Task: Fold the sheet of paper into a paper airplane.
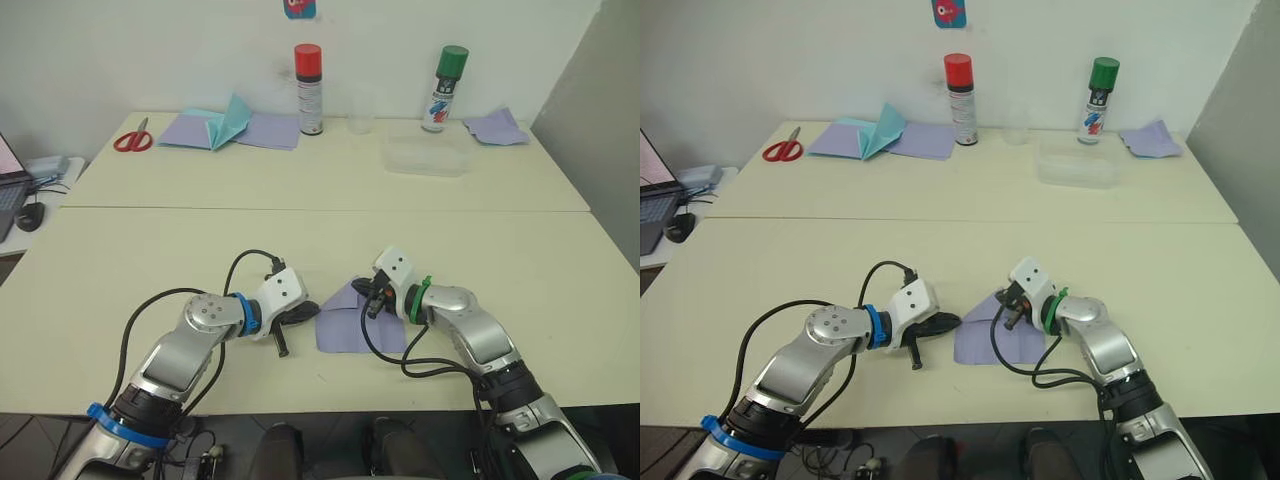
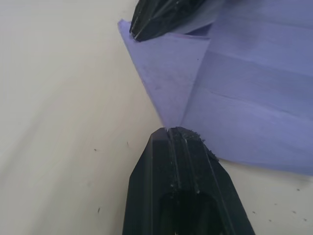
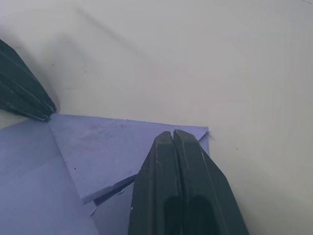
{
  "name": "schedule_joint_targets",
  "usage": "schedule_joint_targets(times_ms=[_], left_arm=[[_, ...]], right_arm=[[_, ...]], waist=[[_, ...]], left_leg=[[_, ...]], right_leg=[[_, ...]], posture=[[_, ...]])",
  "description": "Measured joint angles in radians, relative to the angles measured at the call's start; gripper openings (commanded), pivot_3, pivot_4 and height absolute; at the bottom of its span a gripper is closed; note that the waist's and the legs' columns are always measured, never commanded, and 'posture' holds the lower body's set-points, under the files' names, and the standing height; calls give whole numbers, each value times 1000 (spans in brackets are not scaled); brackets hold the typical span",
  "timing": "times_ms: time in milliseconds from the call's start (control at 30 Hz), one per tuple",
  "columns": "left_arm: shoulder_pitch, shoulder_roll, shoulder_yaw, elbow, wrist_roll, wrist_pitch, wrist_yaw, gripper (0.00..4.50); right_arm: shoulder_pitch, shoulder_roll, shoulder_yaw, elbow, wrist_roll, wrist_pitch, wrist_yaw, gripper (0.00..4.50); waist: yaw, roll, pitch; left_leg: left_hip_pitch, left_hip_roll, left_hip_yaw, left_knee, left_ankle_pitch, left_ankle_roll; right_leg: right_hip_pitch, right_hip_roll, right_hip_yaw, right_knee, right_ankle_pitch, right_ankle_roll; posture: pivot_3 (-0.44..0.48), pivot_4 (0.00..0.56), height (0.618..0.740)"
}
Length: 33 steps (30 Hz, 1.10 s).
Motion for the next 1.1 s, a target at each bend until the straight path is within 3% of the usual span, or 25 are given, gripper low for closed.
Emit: schedule_joint_targets(times_ms=[200,733,1100], left_arm=[[-46,-77,27,-12,-45,28,30,22],[-64,-104,-81,58,58,-1,52,22],[-80,-102,-96,67,76,2,54,22]], right_arm=[[-9,0,1,5,0,0,4,0],[14,14,50,-14,1,-53,62,0],[-42,66,37,64,-38,-33,-63,0]], waist=[[-1,0,0],[0,0,0],[0,0,0]], left_leg=[[0,-1,1,0,0,0],[-1,-1,0,0,0,0],[2,-1,0,1,0,0]], right_leg=[[0,1,0,0,1,1],[-1,1,0,0,1,1],[2,1,0,0,1,2]], posture=[[0,150,740],[0,150,740],[0,150,740]])
